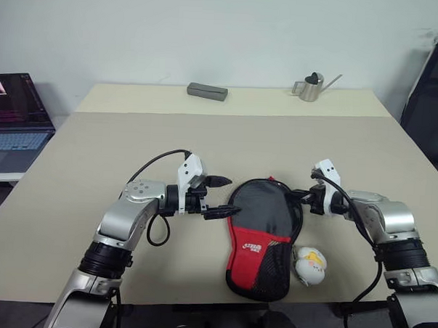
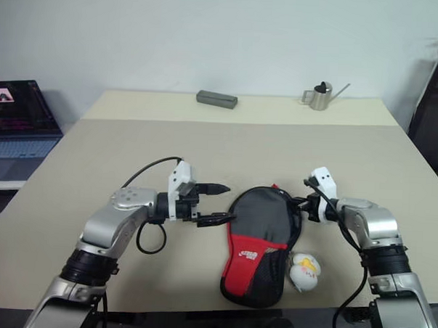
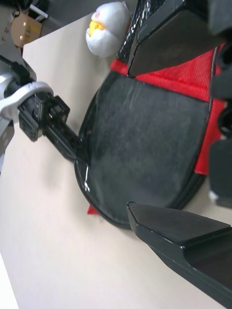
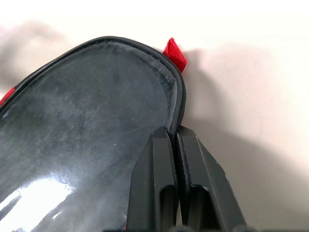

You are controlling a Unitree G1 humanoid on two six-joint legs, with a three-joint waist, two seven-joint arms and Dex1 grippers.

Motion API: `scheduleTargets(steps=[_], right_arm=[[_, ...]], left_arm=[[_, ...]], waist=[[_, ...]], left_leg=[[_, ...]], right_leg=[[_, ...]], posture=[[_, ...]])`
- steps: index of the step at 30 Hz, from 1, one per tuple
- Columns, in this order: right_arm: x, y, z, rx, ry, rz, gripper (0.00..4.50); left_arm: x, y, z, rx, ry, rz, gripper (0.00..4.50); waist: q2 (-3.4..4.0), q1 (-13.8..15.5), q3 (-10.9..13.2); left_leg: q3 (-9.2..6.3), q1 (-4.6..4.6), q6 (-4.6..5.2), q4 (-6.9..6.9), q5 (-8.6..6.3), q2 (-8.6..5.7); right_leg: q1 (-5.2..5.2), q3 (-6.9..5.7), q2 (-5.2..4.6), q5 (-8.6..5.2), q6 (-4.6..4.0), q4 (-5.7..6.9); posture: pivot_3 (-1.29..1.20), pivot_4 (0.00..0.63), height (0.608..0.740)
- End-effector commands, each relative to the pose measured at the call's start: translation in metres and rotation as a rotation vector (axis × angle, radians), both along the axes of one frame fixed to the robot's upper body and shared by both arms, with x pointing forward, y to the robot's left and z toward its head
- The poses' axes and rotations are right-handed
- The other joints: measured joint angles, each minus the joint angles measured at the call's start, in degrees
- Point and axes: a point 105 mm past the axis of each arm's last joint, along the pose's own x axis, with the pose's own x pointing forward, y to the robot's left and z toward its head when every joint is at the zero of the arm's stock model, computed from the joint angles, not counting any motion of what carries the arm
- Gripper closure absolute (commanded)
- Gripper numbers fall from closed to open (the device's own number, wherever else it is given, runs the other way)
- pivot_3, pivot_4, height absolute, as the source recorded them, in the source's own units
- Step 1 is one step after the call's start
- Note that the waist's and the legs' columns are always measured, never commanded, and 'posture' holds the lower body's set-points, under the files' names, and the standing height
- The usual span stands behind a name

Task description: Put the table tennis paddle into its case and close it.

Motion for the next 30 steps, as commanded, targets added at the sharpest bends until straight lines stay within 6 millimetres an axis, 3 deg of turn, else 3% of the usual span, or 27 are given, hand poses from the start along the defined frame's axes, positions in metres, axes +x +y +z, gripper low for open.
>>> scheduleTargets(steps=[1, 11, 18, 23, 26, 30], right_arm=[[0.017, 0.010, 0.021, -0.038, -0.124, 0.015, 4.47], [0.048, 0.031, 0.042, -0.080, -0.236, 0.058, 4.47], [0.049, 0.034, 0.032, -0.121, -0.222, 0.085, 4.47], [0.050, 0.032, 0.035, -0.107, -0.226, 0.065, 3.11], [0.046, 0.040, 0.052, 0.024, -0.204, 0.077, 2.11], [0.037, 0.037, 0.076, 0.119, -0.211, 0.066, 2.11]], left_arm=[[-0.003, -0.002, 0.011, -0.021, -0.045, -0.015, 0.00], [-0.005, -0.006, 0.008, -0.015, -0.045, -0.023, 0.00], [-0.005, -0.008, 0.007, -0.013, -0.045, -0.024, 0.00], [-0.005, -0.011, 0.004, -0.007, -0.042, -0.039, 0.00], [-0.004, -0.016, 0.006, -0.012, -0.046, -0.058, 0.00], [-0.002, -0.025, 0.006, 0.013, -0.073, -0.101, 0.00]], waist=[[0.01, 0.0, 0.0], [0.05, 0.1, 0.0], [0.05, 0.1, 0.0], [0.05, 0.1, 0.0], [0.05, 0.1, 0.0], [0.08, 0.2, 0.1]], left_leg=[[-0.01, 0.05, -0.01, -0.01, 0.01, 0.02], [-0.04, 0.05, -0.13, -0.04, 0.08, 0.04], [-0.05, -0.17, -0.28, -0.04, 0.16, 0.03], [-0.05, -0.17, -0.28, -0.04, 0.16, 0.03], [-0.05, -0.17, -0.28, -0.04, 0.16, 0.04], [-0.09, -0.21, -0.29, -0.02, 0.17, 0.03]], right_leg=[[0.01, 0.00, 0.03, 0.01, -0.02, 0.02], [-0.01, 0.02, 0.08, 0.02, -0.05, -0.02], [-0.18, 0.01, 0.07, 0.02, -0.05, -0.05], [-0.18, 0.01, 0.07, 0.02, -0.05, -0.04], [-0.18, 0.01, 0.07, 0.02, -0.05, -0.05], [-0.19, -0.02, 0.07, 0.02, -0.05, -0.04]], posture=[[0.00, 0.150, 0.740], [0.00, 0.150, 0.740], [0.00, 0.150, 0.740], [0.00, 0.150, 0.740], [0.00, 0.150, 0.740], [0.00, 0.150, 0.740]])
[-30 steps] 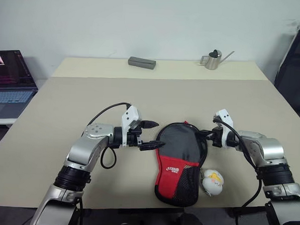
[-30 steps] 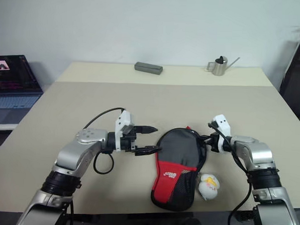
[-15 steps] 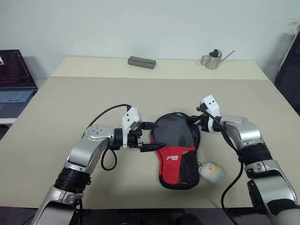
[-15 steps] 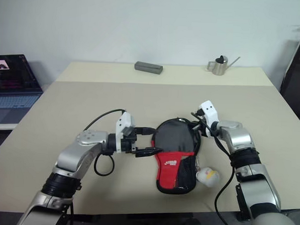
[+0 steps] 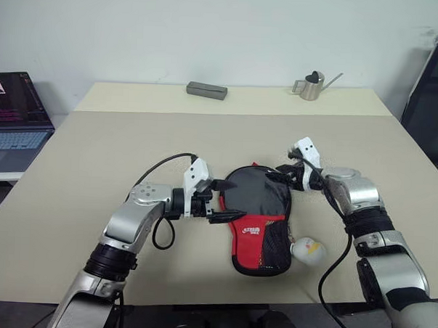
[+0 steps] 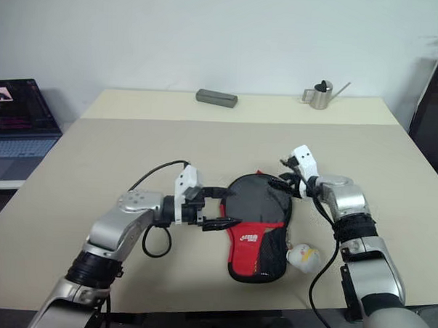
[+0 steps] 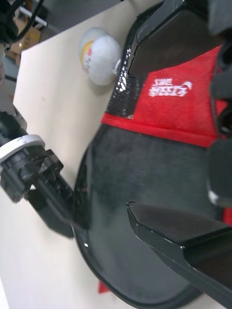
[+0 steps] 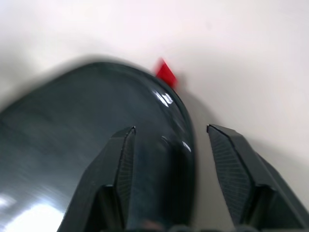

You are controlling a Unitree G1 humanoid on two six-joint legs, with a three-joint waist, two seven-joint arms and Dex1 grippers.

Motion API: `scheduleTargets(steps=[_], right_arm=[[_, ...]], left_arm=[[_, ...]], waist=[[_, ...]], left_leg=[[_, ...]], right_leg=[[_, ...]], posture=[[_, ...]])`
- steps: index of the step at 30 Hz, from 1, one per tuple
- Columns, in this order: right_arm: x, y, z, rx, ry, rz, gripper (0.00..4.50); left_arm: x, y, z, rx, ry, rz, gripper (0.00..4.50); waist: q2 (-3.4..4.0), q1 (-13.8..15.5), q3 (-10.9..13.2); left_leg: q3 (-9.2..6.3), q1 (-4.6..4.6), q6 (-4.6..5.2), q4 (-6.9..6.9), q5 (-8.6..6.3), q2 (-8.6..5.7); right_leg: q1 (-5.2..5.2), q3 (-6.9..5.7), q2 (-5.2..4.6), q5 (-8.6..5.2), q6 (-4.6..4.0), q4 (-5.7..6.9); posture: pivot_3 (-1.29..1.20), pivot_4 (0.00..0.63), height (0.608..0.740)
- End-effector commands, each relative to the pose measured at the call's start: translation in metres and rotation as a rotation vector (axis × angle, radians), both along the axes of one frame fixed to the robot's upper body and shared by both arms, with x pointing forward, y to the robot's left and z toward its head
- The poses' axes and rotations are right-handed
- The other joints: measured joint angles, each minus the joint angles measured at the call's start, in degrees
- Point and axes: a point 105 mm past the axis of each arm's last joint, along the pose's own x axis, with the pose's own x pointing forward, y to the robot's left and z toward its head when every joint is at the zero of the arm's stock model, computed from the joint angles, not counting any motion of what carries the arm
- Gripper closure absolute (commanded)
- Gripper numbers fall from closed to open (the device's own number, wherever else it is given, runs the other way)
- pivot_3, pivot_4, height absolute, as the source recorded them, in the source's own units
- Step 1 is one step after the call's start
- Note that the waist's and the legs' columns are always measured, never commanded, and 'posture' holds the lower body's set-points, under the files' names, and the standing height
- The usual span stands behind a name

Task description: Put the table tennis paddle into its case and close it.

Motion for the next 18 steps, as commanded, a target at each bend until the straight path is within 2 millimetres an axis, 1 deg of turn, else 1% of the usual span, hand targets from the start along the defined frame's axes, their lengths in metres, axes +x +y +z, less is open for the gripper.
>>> scheduleTargets(steps=[1, 4, 5, 7, 8, 9, 14, 18], right_arm=[[-0.009, -0.006, 0.042, 0.067, -0.088, 0.010, 2.11], [-0.026, -0.019, 0.049, 0.056, -0.093, 0.012, 2.11], [-0.034, -0.024, 0.049, 0.046, -0.090, 0.018, 2.11], [-0.056, -0.033, 0.049, 0.030, -0.072, 0.050, 2.11], [-0.071, -0.035, 0.047, 0.029, -0.048, 0.078, 2.11], [-0.085, -0.037, 0.045, 0.023, -0.027, 0.102, 2.11], [-0.131, -0.043, 0.036, 0.014, 0.050, 0.160, 2.11], [-0.155, -0.045, 0.029, 0.018, 0.089, 0.163, 2.11]], left_arm=[[0.002, -0.011, 0.005, 0.027, -0.072, -0.056, 0.00], [0.007, -0.016, -0.001, 0.066, -0.101, -0.080, 0.00], [0.008, -0.019, -0.001, 0.068, -0.105, -0.089, 0.00], [0.012, -0.025, -0.003, 0.069, -0.113, -0.107, 0.00], [0.014, -0.030, -0.003, 0.068, -0.115, -0.120, 0.00], [0.016, -0.035, -0.004, 0.067, -0.117, -0.133, 0.00], [0.023, -0.053, -0.008, 0.073, -0.120, -0.184, 0.00], [0.031, -0.063, -0.018, 0.104, -0.124, -0.193, 0.00]], waist=[[0.00, 0.2, 0.0], [0.00, 0.7, 0.0], [0.00, 0.9, 0.0], [0.00, 1.3, 0.0], [0.01, 1.6, 0.0], [0.02, 1.7, 0.0], [0.01, 1.4, 0.0], [-0.02, 1.2, 0.0]], left_leg=[[-0.01, 0.00, 0.00, 0.00, 0.00, 0.00], [-0.03, -0.02, 0.00, -0.01, 0.00, -0.02], [-0.05, -0.06, 0.01, -0.01, -0.01, -0.02], [-0.06, -0.11, 0.02, 0.00, -0.01, -0.03], [-0.08, -0.15, 0.02, 0.01, -0.01, -0.05], [-0.09, -0.21, 0.09, 0.03, -0.05, -0.06], [-0.06, -0.25, 0.23, 0.07, -0.12, -0.09], [-0.05, -0.19, 0.26, 0.06, -0.12, -0.05]], right_leg=[[0.01, -0.01, 0.00, 0.00, 0.00, -0.01], [0.01, -0.04, -0.01, 0.00, 0.00, -0.05], [0.00, -0.05, -0.01, 0.00, 0.00, -0.07], [-0.01, -0.07, -0.02, 0.00, 0.00, -0.09], [-0.02, -0.10, -0.04, 0.00, 0.01, -0.10], [-0.02, -0.16, -0.06, -0.01, 0.01, -0.12], [0.00, -0.16, -0.09, -0.01, 0.02, -0.11], [0.03, -0.18, -0.06, -0.02, 0.03, -0.07]], posture=[[0.00, 0.150, 0.740], [0.00, 0.150, 0.740], [0.00, 0.150, 0.740], [0.00, 0.150, 0.740], [0.00, 0.150, 0.740], [0.00, 0.150, 0.740], [0.00, 0.150, 0.740], [0.00, 0.150, 0.740]])
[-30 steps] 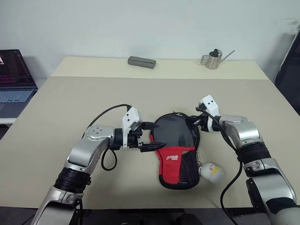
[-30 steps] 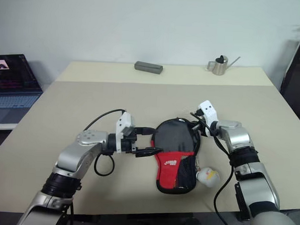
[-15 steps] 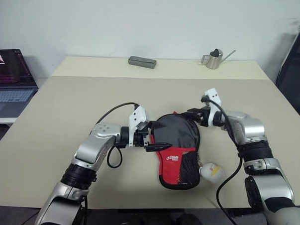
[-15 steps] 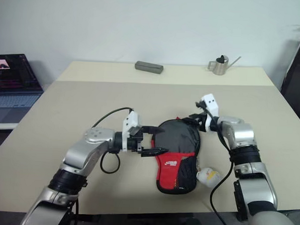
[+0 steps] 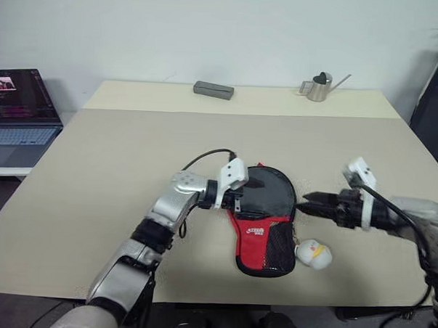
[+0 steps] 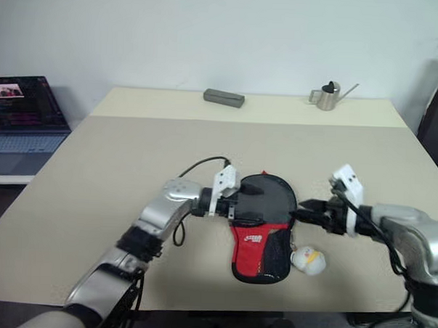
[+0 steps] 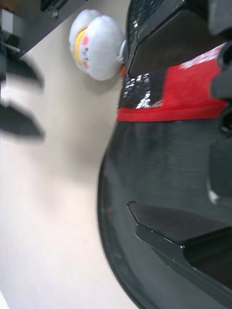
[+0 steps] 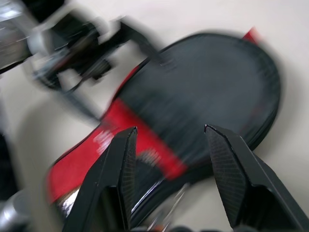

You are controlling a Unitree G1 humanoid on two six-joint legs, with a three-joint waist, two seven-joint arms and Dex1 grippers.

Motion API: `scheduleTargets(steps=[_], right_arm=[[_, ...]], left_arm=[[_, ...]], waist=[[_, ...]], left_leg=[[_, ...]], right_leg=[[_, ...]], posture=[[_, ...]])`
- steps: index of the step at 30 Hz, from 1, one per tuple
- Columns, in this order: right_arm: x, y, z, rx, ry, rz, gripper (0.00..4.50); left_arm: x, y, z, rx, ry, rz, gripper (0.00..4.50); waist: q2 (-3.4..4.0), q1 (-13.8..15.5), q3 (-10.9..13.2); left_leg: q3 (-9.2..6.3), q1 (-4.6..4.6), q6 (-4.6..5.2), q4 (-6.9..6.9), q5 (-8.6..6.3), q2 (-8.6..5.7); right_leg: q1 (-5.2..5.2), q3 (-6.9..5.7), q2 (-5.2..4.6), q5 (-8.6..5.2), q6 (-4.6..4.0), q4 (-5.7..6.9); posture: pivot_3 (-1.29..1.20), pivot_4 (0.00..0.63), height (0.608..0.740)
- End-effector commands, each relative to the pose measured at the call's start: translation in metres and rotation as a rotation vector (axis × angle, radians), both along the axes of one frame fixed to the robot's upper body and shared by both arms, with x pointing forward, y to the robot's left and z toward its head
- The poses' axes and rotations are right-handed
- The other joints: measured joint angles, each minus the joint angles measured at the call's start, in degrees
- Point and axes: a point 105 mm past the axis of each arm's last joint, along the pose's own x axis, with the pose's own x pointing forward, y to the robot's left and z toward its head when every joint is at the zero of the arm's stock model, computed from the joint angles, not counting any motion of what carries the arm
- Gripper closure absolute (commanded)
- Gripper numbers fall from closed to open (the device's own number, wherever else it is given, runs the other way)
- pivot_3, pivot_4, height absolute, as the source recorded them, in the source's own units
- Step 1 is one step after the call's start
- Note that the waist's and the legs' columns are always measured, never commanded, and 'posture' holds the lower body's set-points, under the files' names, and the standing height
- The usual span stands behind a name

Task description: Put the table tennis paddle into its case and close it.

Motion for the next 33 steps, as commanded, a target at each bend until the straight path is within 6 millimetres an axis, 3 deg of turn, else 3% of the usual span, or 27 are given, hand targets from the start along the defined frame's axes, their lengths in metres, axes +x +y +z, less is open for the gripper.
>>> scheduleTargets(steps=[1, 9, 17, 20, 24, 33], right_arm=[[-0.018, 0.002, 0.009, 0.005, -0.027, 0.020, 2.11], [-0.040, 0.001, -0.003, -0.045, 0.013, 0.033, 2.11], [-0.036, -0.019, -0.025, -0.156, 0.027, -0.018, 2.11], [-0.035, -0.023, -0.028, -0.176, 0.023, -0.017, 1.51], [-0.040, -0.022, -0.038, -0.214, 0.038, 0.022, 0.09], [-0.036, -0.019, -0.058, -0.236, 0.057, 0.027, 0.04]], left_arm=[[0.006, -0.005, -0.004, 0.038, -0.049, -0.016, 0.00], [0.010, -0.017, -0.026, 0.112, -0.086, -0.019, 0.00], [0.006, -0.021, -0.033, 0.119, -0.083, -0.042, 0.00], [0.007, -0.021, -0.034, 0.117, -0.080, -0.040, 0.00], [0.007, -0.020, -0.034, 0.117, -0.080, -0.035, 0.00], [0.009, -0.017, -0.035, 0.120, -0.083, -0.024, 0.00]], waist=[[-0.02, -0.1, 0.0], [-0.08, 0.3, 0.0], [-0.10, 0.3, 0.0], [-0.10, 0.3, 0.0], [-0.11, 0.3, 0.0], [-0.13, 0.3, 0.0]], left_leg=[[0.02, 0.01, 0.00, 0.00, 0.00, -0.01], [-0.04, 0.01, 0.04, 0.03, 0.02, -0.03], [-0.02, 0.06, 0.04, 0.04, 0.03, -0.05], [-0.02, 0.10, 0.04, 0.04, 0.03, -0.05], [-0.02, 0.11, 0.04, 0.04, 0.03, -0.05], [-0.03, 0.19, 0.04, 0.05, 0.03, -0.05]], right_leg=[[0.00, 0.01, 0.00, 0.00, 0.00, 0.02], [0.07, -0.06, -0.01, 0.00, 0.02, 0.03], [0.12, -0.05, -0.03, -0.02, 0.06, 0.03], [0.16, -0.06, -0.03, -0.02, 0.06, 0.03], [0.19, -0.07, -0.03, -0.03, 0.07, 0.02], [0.26, -0.06, -0.03, -0.03, 0.07, 0.02]], posture=[[0.00, 0.150, 0.740], [0.00, 0.150, 0.740], [0.00, 0.150, 0.740], [0.00, 0.150, 0.740], [0.00, 0.150, 0.740], [0.00, 0.150, 0.740]])
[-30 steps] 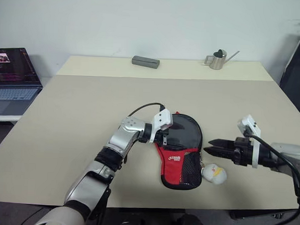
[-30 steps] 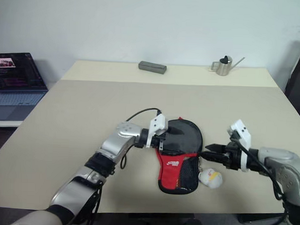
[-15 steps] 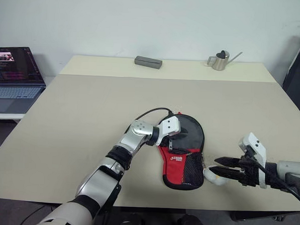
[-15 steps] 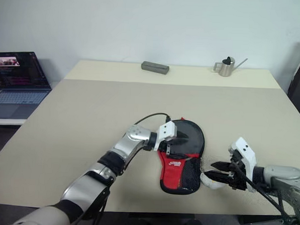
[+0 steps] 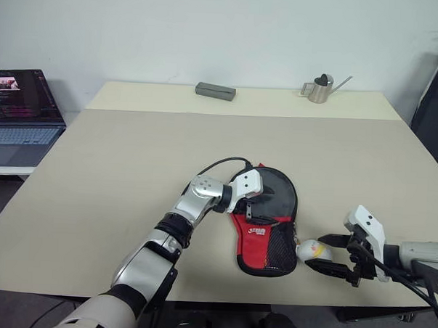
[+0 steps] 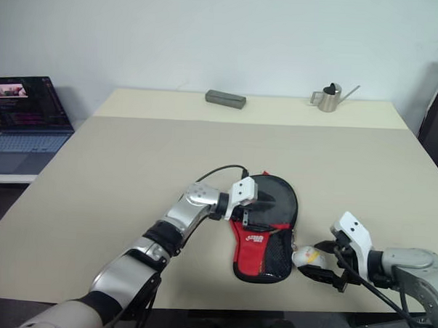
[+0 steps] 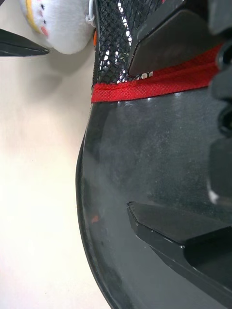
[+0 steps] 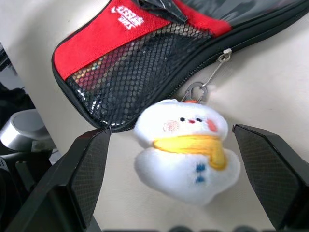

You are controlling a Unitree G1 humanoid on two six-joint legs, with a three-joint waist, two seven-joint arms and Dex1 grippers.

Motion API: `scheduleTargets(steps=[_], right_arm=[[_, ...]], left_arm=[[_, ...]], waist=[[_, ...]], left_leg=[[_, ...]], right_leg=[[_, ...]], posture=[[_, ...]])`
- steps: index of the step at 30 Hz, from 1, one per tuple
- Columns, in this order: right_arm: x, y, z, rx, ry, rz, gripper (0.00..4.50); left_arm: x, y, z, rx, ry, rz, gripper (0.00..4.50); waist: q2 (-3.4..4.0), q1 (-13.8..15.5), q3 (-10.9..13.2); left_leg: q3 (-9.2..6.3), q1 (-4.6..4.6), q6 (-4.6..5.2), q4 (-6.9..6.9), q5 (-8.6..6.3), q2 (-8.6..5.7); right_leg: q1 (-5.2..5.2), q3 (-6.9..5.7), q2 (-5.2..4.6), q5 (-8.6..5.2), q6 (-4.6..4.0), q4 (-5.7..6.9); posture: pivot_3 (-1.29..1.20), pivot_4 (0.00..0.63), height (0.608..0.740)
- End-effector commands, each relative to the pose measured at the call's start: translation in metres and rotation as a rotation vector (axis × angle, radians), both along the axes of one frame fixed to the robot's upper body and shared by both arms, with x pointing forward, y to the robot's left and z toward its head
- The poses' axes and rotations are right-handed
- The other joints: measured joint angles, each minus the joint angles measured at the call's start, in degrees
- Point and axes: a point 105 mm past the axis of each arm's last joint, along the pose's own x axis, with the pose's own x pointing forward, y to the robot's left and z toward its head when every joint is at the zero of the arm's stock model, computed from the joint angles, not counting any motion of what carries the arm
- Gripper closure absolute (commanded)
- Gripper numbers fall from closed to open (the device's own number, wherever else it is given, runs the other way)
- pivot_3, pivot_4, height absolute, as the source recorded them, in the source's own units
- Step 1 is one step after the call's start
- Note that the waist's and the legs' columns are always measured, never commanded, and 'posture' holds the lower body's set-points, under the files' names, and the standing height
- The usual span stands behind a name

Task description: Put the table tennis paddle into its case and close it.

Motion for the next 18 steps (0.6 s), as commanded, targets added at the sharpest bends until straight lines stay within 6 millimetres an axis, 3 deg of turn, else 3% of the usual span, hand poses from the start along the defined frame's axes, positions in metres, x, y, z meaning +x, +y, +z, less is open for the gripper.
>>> scheduleTargets(steps=[1, 8, 9, 11, 18], right_arm=[[0.006, 0.002, 0.000, -0.011, -0.041, 0.008, 0.04], [0.010, 0.008, -0.005, -0.061, -0.085, 0.045, 0.04], [0.012, 0.009, -0.004, -0.060, -0.097, 0.041, 0.21], [0.013, 0.009, -0.002, -0.055, -0.103, 0.034, 0.62], [0.011, 0.004, 0.000, -0.077, -0.112, 0.028, 2.98]], left_arm=[[-0.001, 0.001, -0.005, 0.025, -0.004, -0.007, 0.00], [-0.002, 0.003, -0.007, 0.032, -0.002, -0.011, 0.00], [-0.003, 0.003, -0.008, 0.036, -0.001, -0.015, 0.00], [-0.005, 0.004, -0.011, 0.048, 0.002, -0.025, 0.00], [-0.011, 0.005, -0.023, 0.073, 0.046, -0.041, 0.00]], waist=[[0.00, 0.0, 0.0], [0.00, -0.1, 0.0], [0.00, -0.1, 0.0], [0.00, -0.1, 0.0], [0.00, -0.1, 0.0]], left_leg=[[0.00, 0.01, 0.00, 0.00, 0.00, 0.00], [0.01, 0.03, -0.01, 0.00, 0.00, 0.00], [0.01, 0.04, -0.01, 0.00, 0.00, 0.01], [0.00, 0.04, -0.01, 0.00, 0.01, 0.01], [0.00, 0.07, -0.01, 0.00, 0.00, 0.02]], right_leg=[[0.00, 0.00, 0.00, 0.00, 0.00, 0.00], [0.01, 0.01, 0.00, 0.00, 0.00, 0.01], [0.01, 0.02, 0.00, 0.00, 0.00, 0.01], [0.01, 0.01, 0.00, 0.00, 0.00, 0.02], [0.04, 0.01, 0.01, 0.00, 0.00, 0.01]], posture=[[0.00, 0.150, 0.740], [0.00, 0.150, 0.740], [0.00, 0.150, 0.740], [0.00, 0.150, 0.740], [0.00, 0.150, 0.740]])
